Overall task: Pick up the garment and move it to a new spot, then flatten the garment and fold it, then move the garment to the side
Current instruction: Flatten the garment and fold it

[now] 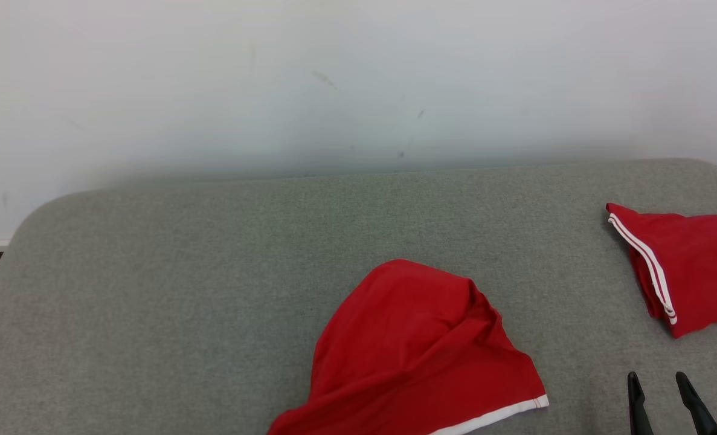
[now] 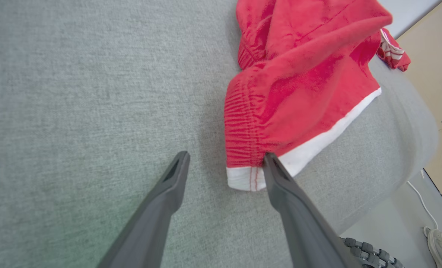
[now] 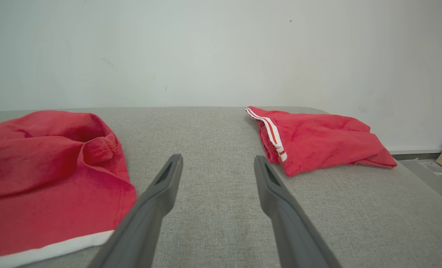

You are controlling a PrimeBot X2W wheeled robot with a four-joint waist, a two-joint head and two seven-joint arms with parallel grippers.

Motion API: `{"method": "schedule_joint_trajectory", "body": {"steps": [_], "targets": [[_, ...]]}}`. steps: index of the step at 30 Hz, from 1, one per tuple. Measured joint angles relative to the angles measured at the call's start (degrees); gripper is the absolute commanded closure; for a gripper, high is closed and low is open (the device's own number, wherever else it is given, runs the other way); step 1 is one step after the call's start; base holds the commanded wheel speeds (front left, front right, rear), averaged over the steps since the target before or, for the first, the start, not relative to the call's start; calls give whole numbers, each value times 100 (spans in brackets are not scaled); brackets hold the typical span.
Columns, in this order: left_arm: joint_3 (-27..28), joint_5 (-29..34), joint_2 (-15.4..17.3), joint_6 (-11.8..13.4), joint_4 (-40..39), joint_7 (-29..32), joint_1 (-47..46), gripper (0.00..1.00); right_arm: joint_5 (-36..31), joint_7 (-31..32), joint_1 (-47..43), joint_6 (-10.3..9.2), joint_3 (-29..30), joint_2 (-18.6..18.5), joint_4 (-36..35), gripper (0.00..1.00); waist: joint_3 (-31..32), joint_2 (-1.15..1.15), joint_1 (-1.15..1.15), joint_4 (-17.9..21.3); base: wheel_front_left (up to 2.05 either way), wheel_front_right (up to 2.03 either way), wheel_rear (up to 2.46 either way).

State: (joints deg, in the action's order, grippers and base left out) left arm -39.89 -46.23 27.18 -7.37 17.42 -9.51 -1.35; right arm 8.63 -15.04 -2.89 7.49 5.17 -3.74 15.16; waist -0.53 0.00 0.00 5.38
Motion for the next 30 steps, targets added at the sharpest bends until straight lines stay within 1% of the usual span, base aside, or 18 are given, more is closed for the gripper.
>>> {"method": "schedule_joint_trajectory", "body": {"steps": [5, 8, 12, 15, 20, 24, 26, 28, 30], "targets": [[216, -101, -16, 63, -20, -275, 35, 0, 0, 0, -19, 0, 31, -3, -47, 0, 6, 0, 0, -95, 0, 0, 0], [468, -81, -46, 187, -108, -448, 41, 0, -10, 0, -19, 0, 77, -29, -120, 0, 26, 0, 0, -166, 0, 0, 0], [914, 131, -213, 367, -283, -532, 62, 0, -68, 0, -18, 0, 114, -74, -224, 0, 67, 0, 0, -275, 0, 0, 0], [1567, 448, -490, 480, -600, -556, 124, 0, -142, 0, -17, 0, 137, -91, -322, 0, 114, 0, 0, -361, 0, 0, 0], [2577, 1270, -1061, 566, -993, -557, 497, 0, -181, 0, -30, 0, 71, -82, -425, 0, 224, 0, 0, -478, 0, 0, 0], [3176, 1930, -1480, 474, -1210, -561, 687, 0, -200, 0, -80, 0, -1, -62, -422, 0, 296, 0, 0, -557, 0, 0, 0], [3394, 2247, -1668, 375, -1282, -561, 762, 0, -223, 0, -79, 0, -31, -56, -421, 0, 316, 0, 0, -586, 0, 0, 0], [3559, 2521, -1856, 290, -1308, -561, 819, 0, -252, 0, -76, 0, -54, -51, -422, 0, 331, 0, 0, -611, 0, 0, 0], [3561, 2740, -1981, 188, -1205, -561, 923, 0, -256, 0, -76, 0, -83, -44, -419, 0, 354, 0, 0, -630, 0, 0, 0]]}}
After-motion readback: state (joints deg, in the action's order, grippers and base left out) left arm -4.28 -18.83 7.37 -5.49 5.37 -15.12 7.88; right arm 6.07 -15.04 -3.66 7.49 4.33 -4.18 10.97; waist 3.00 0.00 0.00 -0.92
